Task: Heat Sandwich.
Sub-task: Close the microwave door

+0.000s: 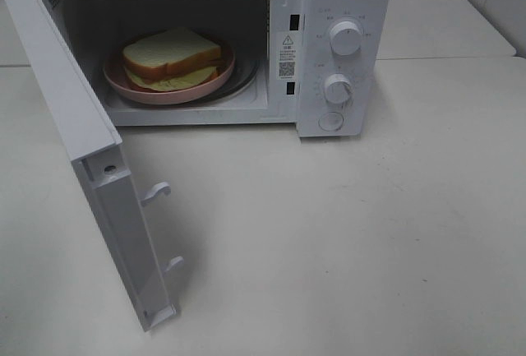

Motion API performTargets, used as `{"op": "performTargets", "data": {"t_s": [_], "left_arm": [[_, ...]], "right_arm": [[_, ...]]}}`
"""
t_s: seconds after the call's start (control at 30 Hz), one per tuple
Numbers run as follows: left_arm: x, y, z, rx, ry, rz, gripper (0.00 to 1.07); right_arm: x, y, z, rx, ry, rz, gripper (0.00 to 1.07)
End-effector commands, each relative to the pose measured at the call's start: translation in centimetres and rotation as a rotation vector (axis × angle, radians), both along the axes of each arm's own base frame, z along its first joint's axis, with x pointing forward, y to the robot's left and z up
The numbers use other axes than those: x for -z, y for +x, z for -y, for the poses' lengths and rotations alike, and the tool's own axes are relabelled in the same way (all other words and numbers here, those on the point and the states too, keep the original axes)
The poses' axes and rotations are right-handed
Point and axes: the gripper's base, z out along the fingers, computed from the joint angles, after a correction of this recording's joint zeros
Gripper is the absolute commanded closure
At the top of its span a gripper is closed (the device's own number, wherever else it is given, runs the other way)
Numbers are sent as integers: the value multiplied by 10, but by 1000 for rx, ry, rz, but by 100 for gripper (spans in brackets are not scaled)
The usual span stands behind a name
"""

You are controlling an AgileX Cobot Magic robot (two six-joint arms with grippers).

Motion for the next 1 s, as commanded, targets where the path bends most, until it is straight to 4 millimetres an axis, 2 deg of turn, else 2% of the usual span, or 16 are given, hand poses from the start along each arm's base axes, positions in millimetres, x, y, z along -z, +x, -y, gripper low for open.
{"op": "performTargets", "data": {"t_s": [0.03, 0.1, 0.13, 0.17, 0.4, 0.7, 1.0], "left_arm": [[0, 17, -1, -10, 8, 46, 94], [4, 26, -2, -9, 33, 59, 105], [4, 26, -2, -9, 33, 59, 105], [10, 38, -2, -7, 57, 83, 107], [32, 69, -5, -55, 63, 211, 107], [62, 89, -11, -118, 114, 446, 107], [81, 117, -10, -123, 68, 398, 107]], "right_arm": [[0, -4, 0, -2, -5, 42, 31], [0, -4, 0, -2, -5, 42, 31], [0, -4, 0, -2, -5, 42, 31], [0, -4, 0, -2, -5, 42, 31], [0, -4, 0, -2, -5, 42, 31], [0, -4, 0, -2, -5, 42, 31], [0, -4, 0, -2, -5, 42, 31]]}}
